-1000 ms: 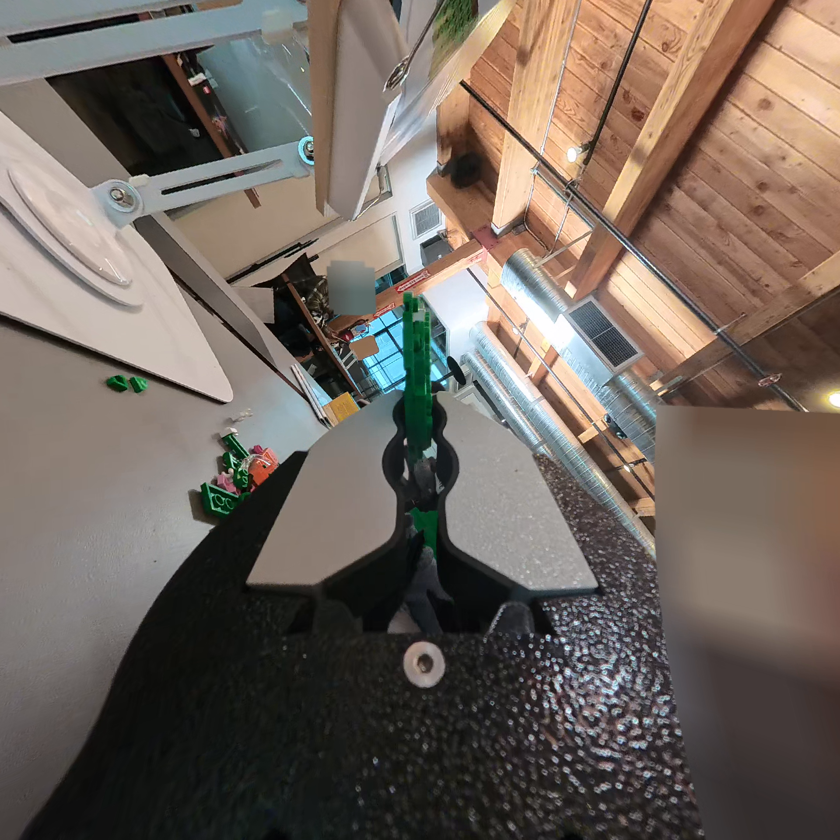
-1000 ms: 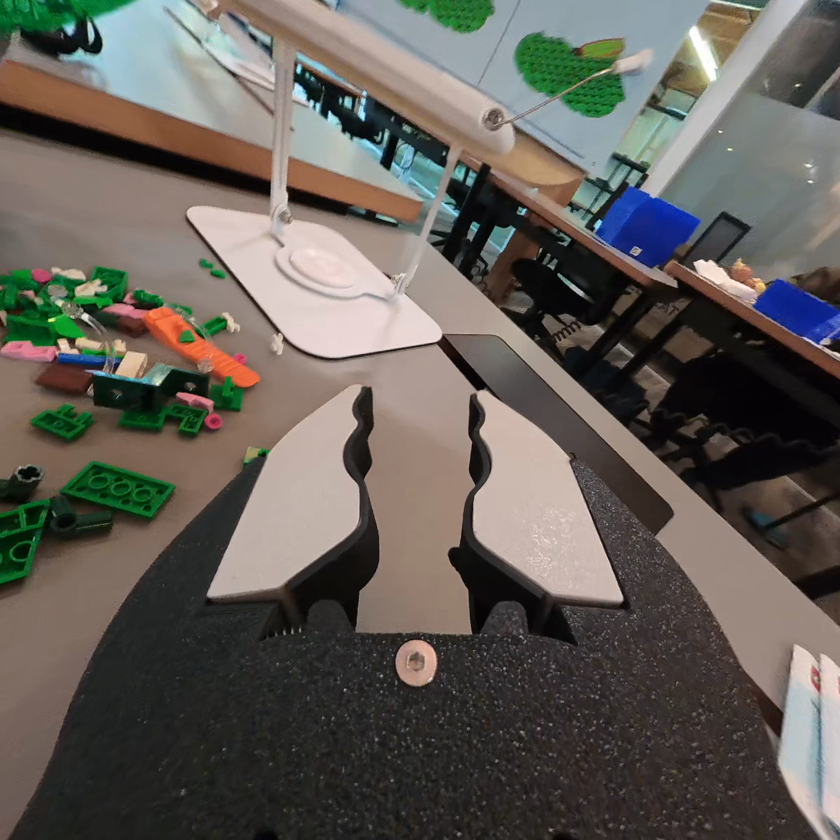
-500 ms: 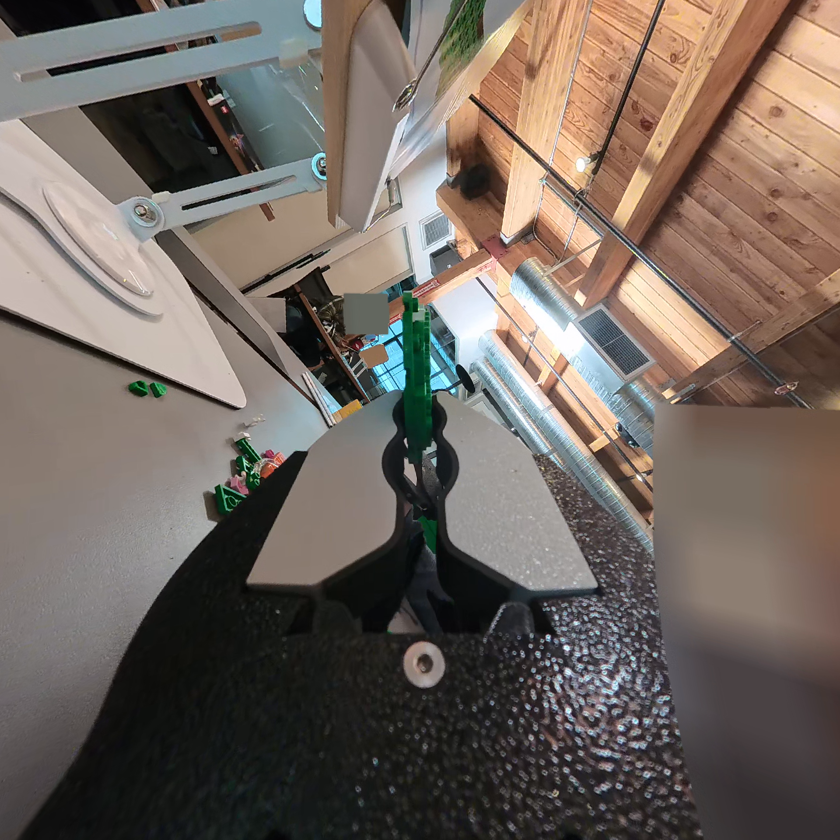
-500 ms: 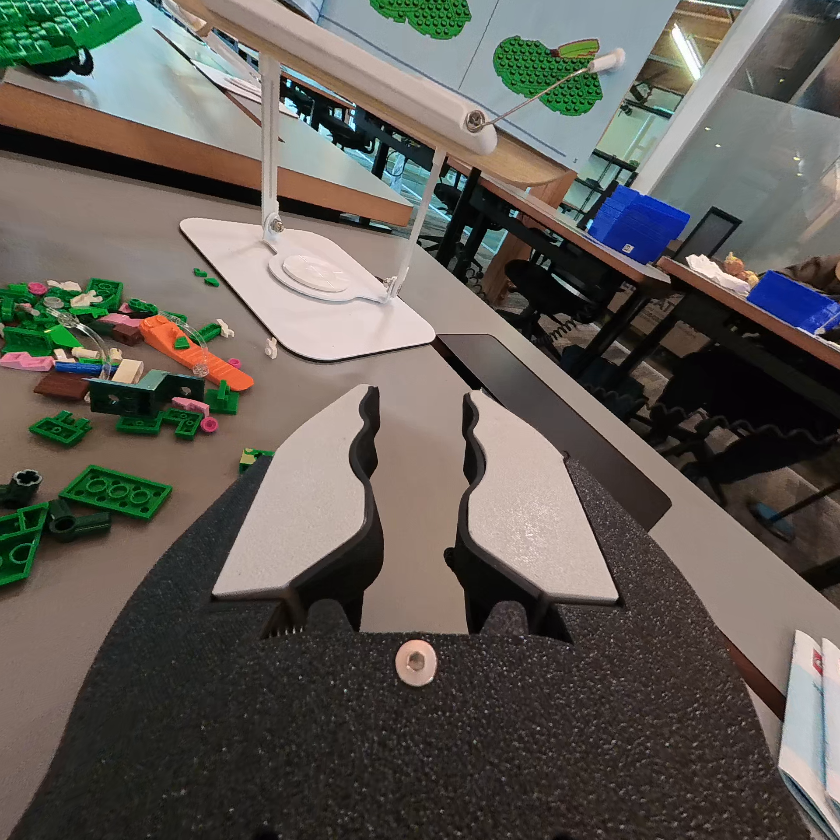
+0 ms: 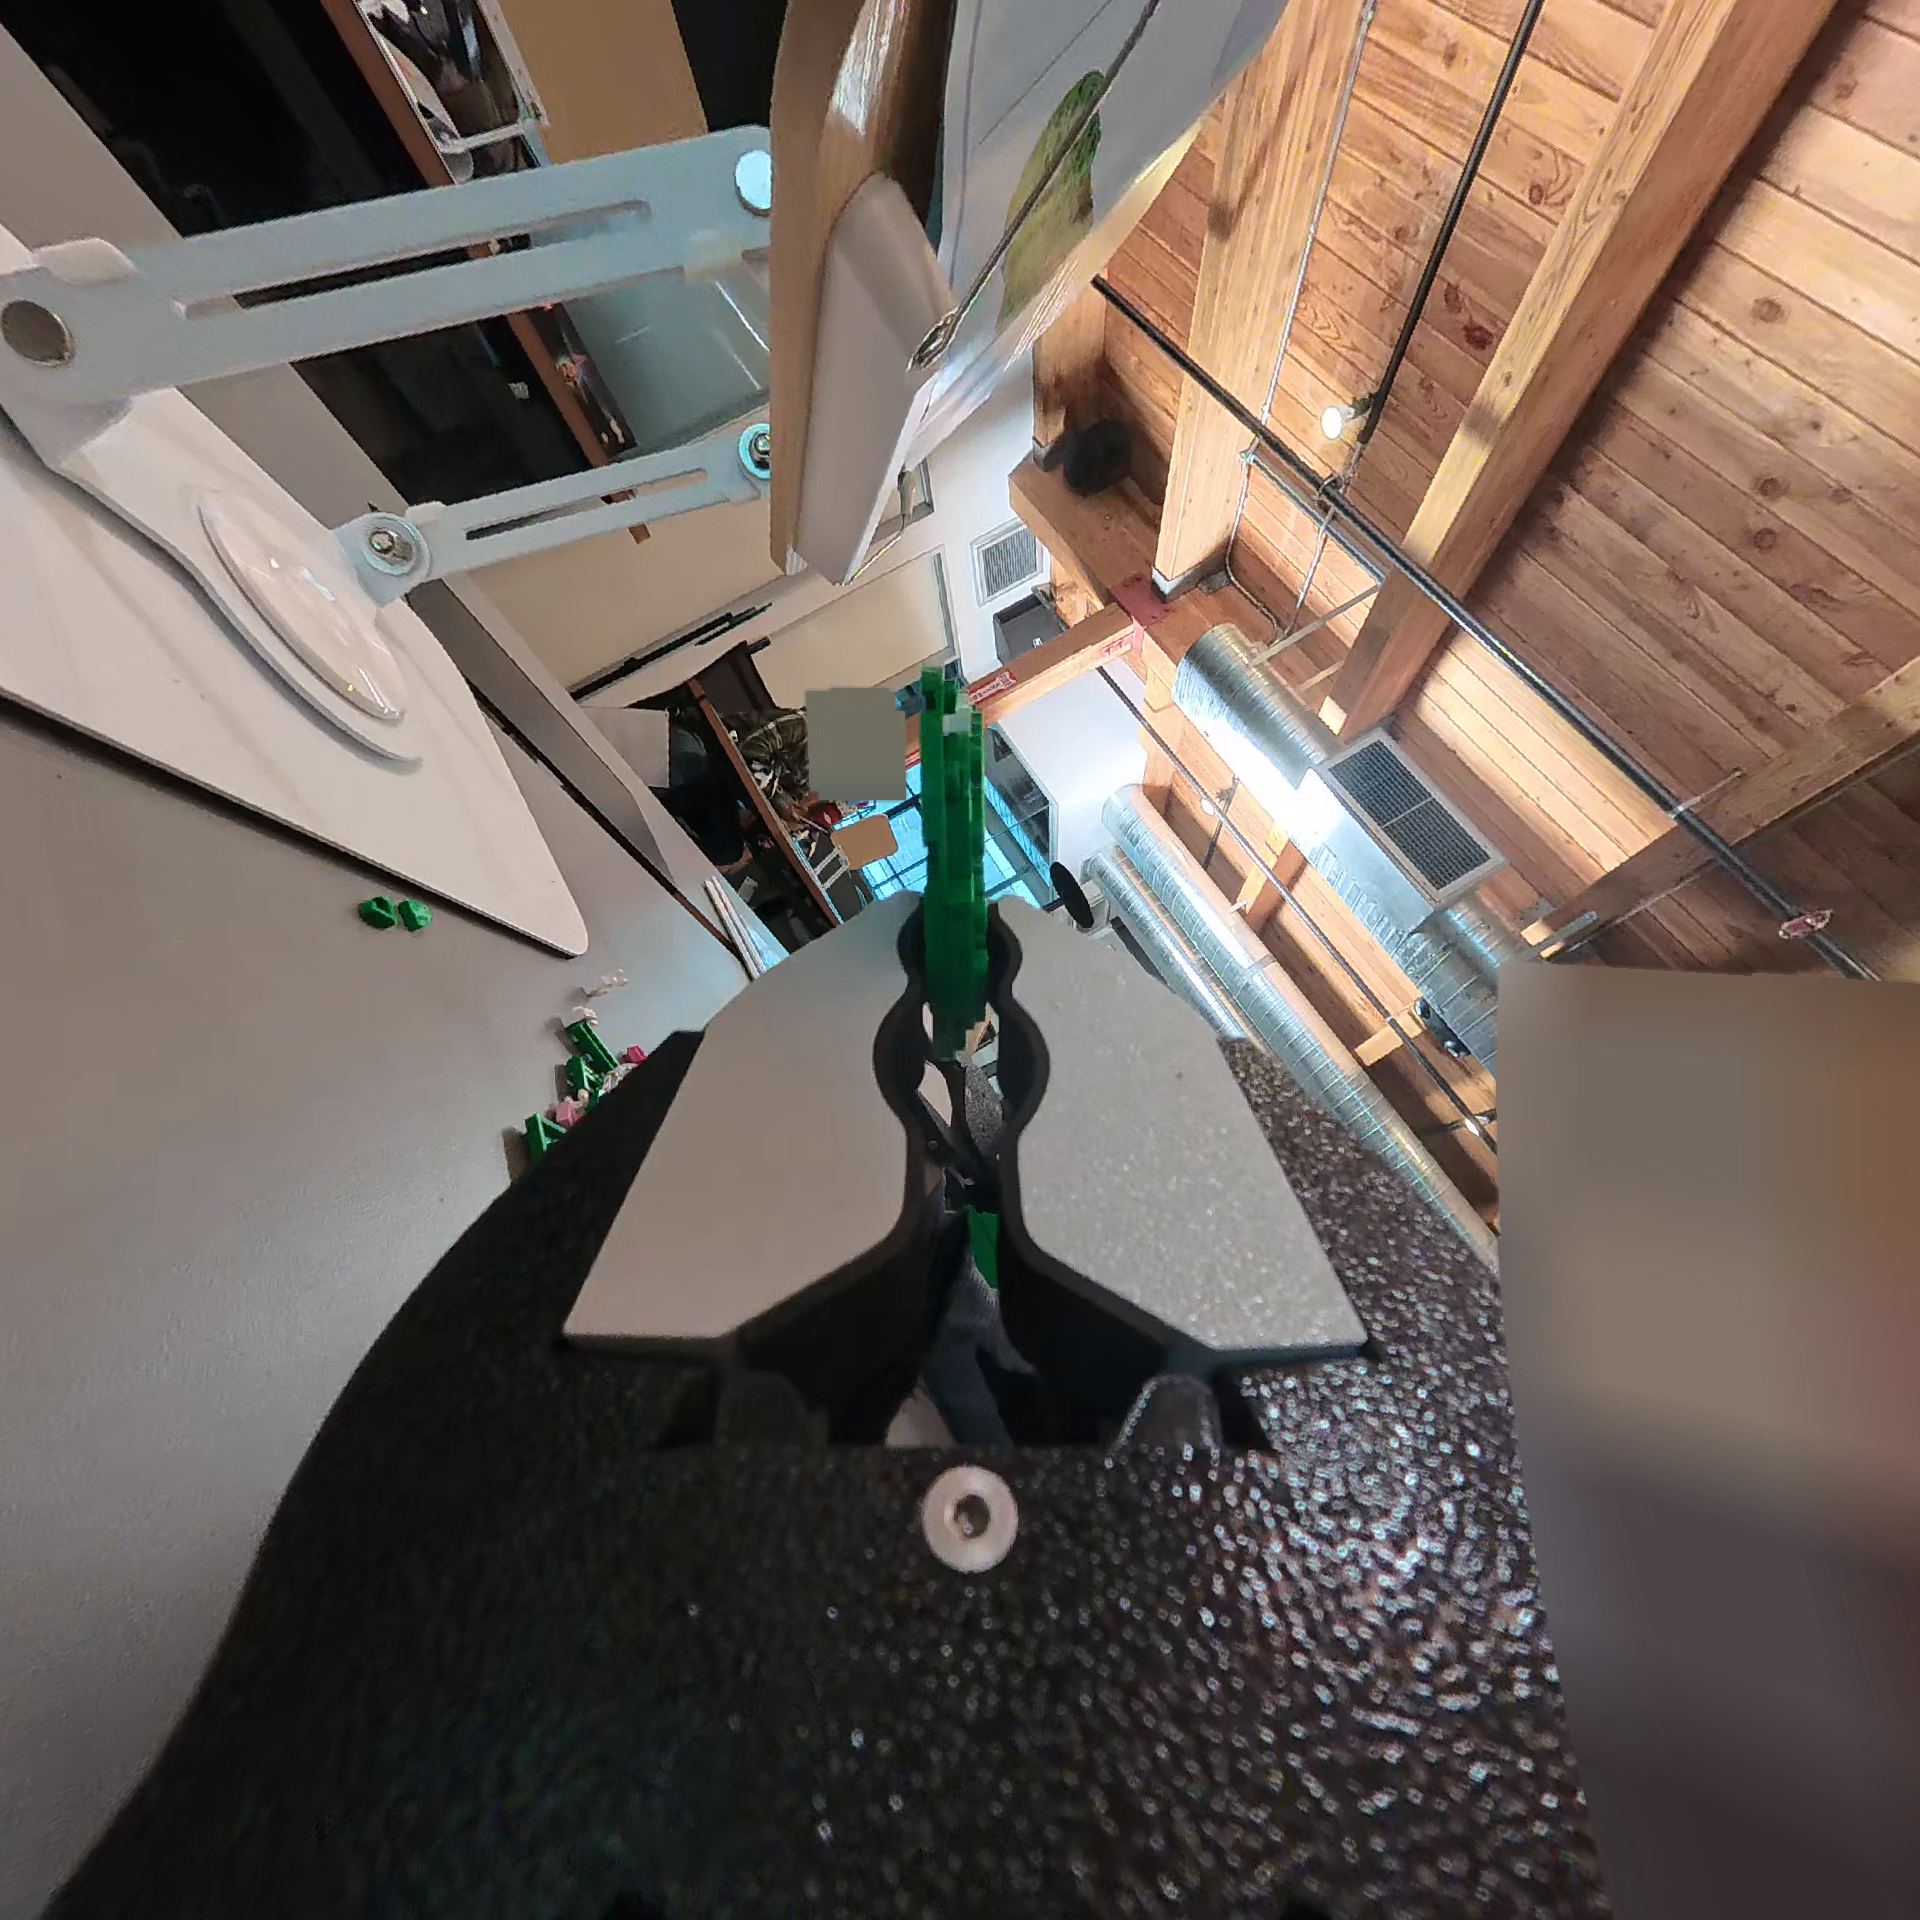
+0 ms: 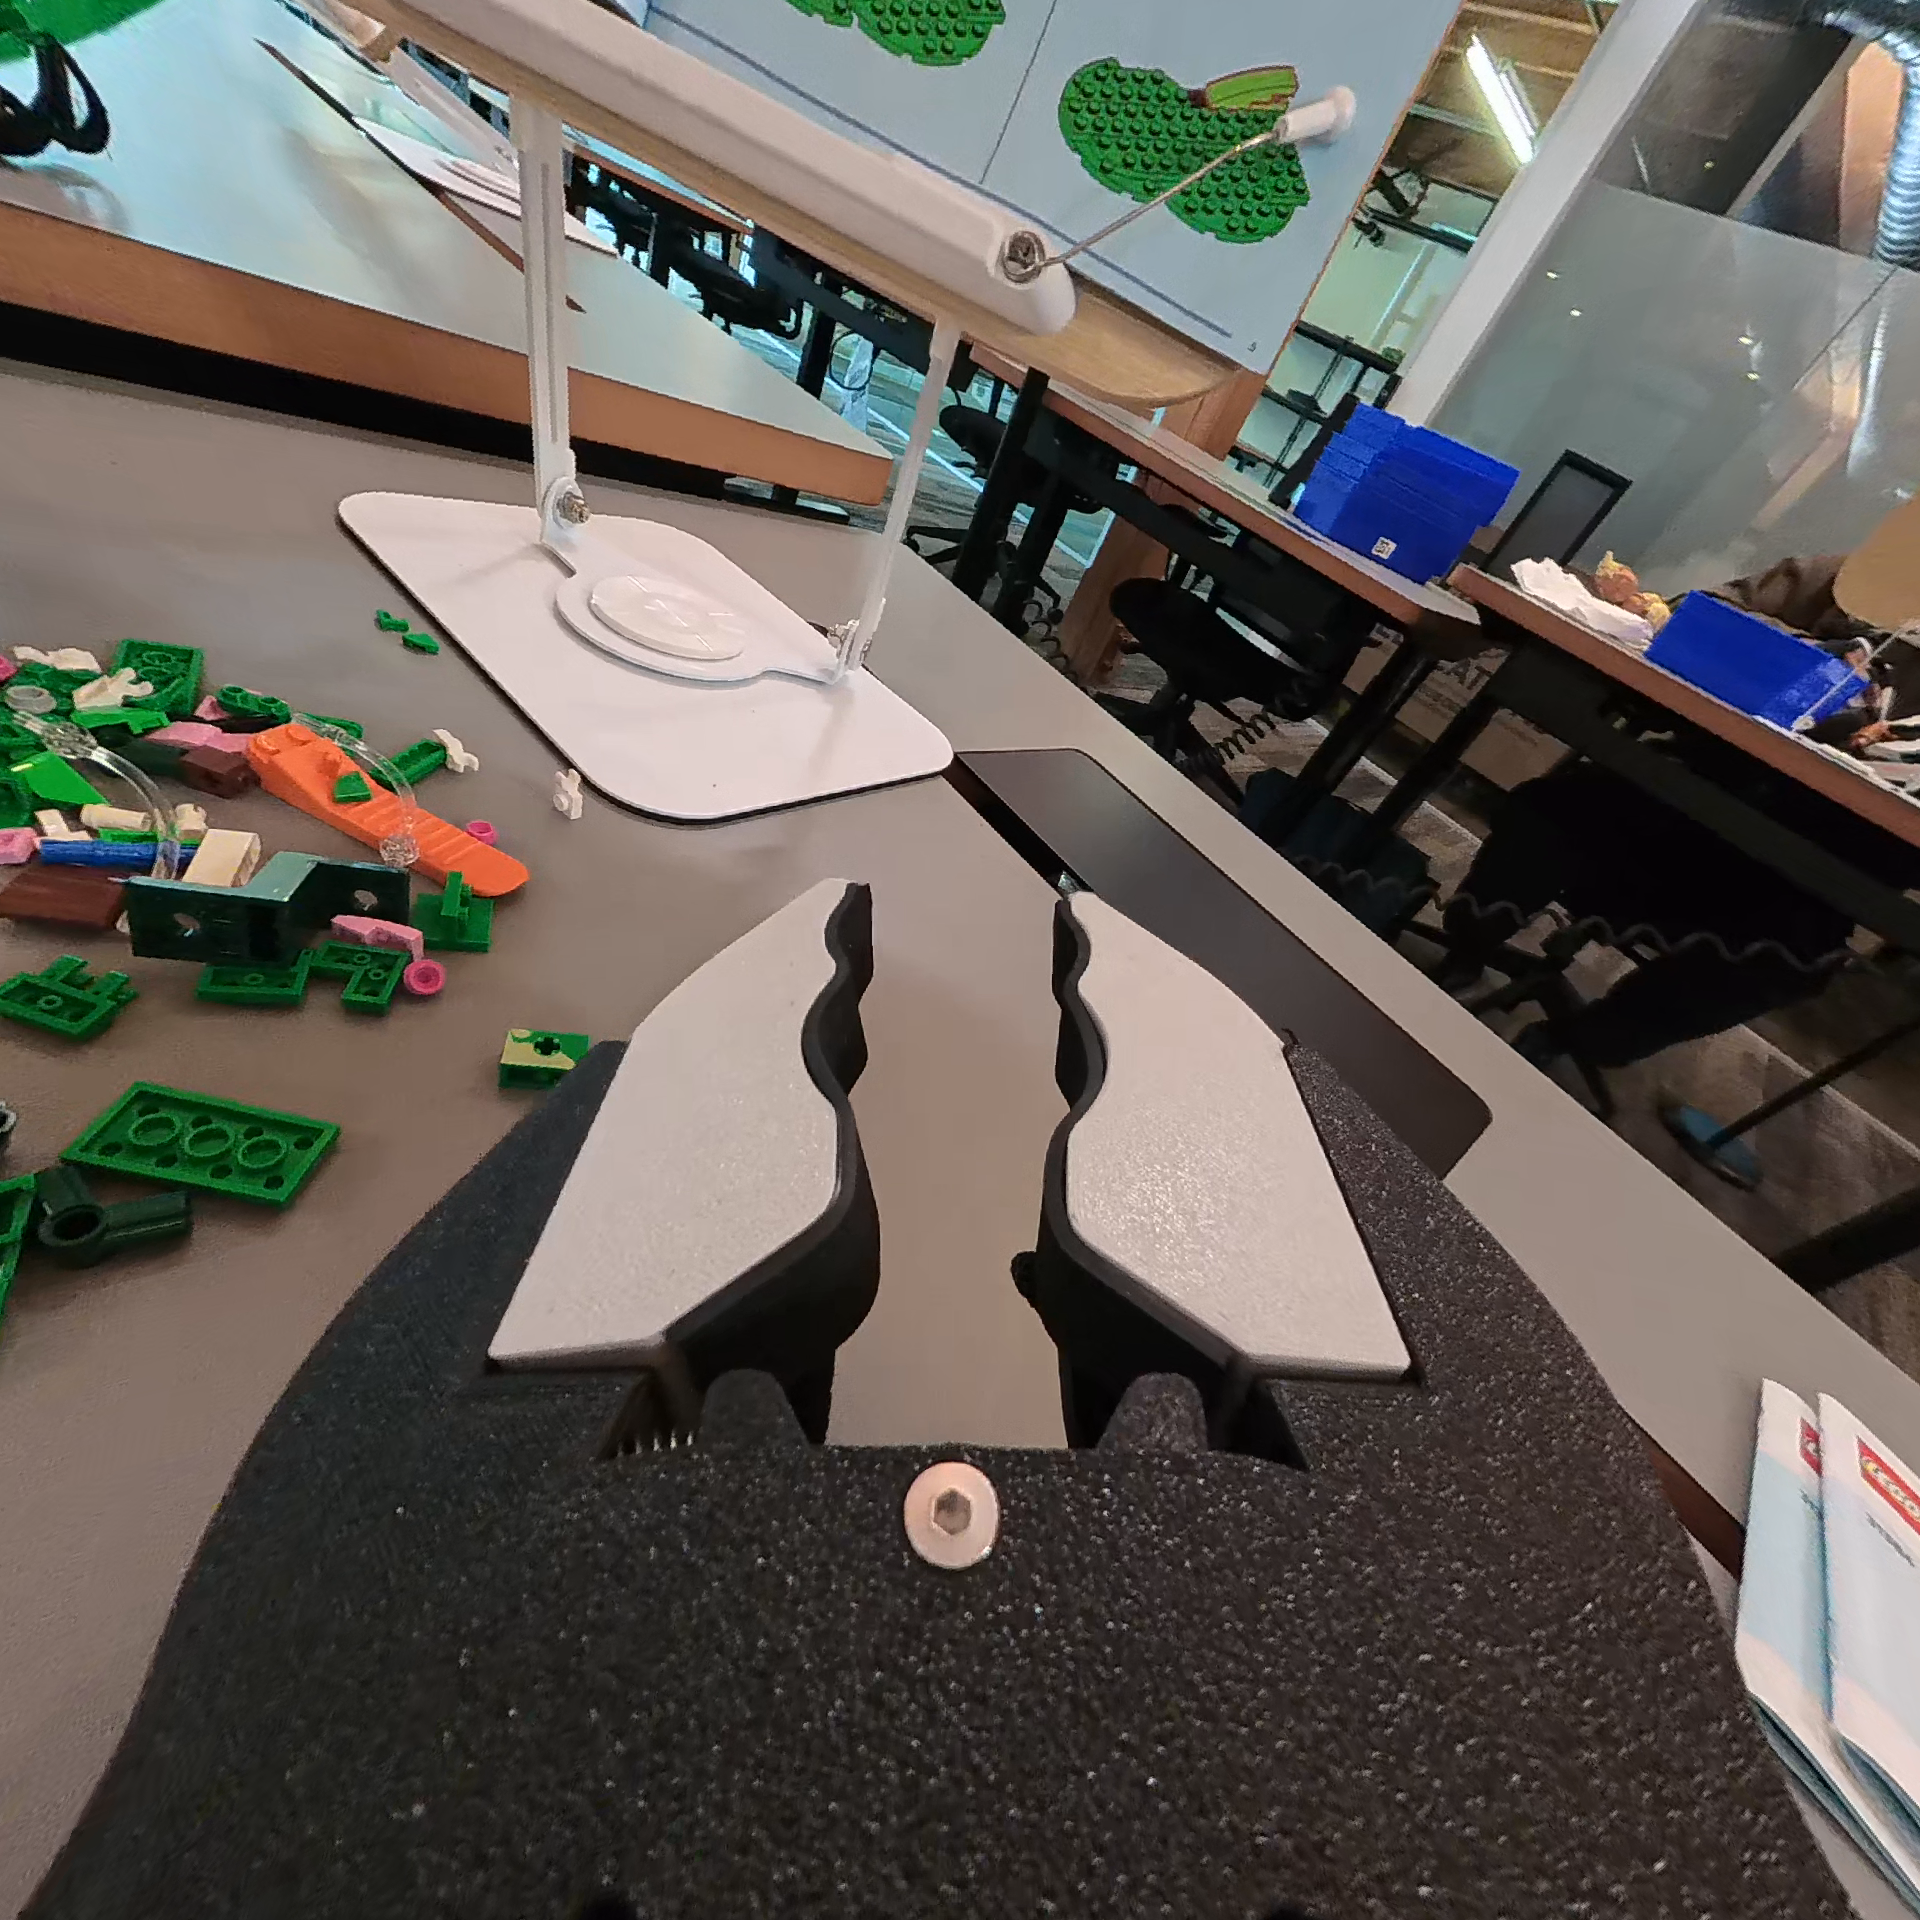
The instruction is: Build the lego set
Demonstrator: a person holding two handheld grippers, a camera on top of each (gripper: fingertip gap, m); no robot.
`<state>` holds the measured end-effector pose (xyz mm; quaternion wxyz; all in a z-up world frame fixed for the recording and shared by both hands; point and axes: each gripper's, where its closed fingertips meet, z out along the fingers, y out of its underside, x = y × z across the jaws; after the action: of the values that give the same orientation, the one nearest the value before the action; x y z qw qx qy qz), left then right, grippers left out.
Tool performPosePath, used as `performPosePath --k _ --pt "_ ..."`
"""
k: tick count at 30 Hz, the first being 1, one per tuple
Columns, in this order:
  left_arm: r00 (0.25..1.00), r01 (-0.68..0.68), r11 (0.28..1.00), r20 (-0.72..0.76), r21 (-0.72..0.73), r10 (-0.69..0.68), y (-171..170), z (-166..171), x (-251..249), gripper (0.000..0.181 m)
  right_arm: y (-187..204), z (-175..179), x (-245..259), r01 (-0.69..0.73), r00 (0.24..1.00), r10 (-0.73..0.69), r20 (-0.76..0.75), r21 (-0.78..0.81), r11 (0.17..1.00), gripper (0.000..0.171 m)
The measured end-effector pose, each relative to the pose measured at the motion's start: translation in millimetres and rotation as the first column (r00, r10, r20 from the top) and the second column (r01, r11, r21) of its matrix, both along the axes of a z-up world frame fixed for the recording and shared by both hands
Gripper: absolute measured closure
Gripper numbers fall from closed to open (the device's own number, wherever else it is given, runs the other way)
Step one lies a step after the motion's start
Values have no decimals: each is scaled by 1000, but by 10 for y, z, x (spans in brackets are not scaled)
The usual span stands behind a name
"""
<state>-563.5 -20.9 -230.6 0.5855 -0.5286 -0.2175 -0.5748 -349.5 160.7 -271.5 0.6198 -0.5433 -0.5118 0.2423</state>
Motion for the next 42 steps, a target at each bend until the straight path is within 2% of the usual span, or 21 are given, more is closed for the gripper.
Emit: performPosePath --k 29,31,32,35,38,42 --pt "1000 8 999 -9 -35 -9 50 -88 51 173 -20 -30 -30 -18 999 18 27 11 1000 143" --pt "1000 10 999 -12 -37 -11 52 -91 57 173 -50 -42 -46 -40 999 40 35 4 999 143" --pt "1000 10 999 -12 -37 -11 52 -90 57 173 -123 -55 -81 -94 995 95 39 -22 995 147" --pt "1000 7 999 -15 -32 -8 43 -73 48 174 -534 -81 -249 -391 915 404 24 -205 897 154" --pt "1000 -3 999 -22 -32 2 32 -65 20 174 -735 -239 -415 -452 828 544 139 -409 793 147" --pt "1000 -7 1000 -23 -25 6 17 -43 4 174 -912 -444 -592 -461 679 642 356 -474 750 146"
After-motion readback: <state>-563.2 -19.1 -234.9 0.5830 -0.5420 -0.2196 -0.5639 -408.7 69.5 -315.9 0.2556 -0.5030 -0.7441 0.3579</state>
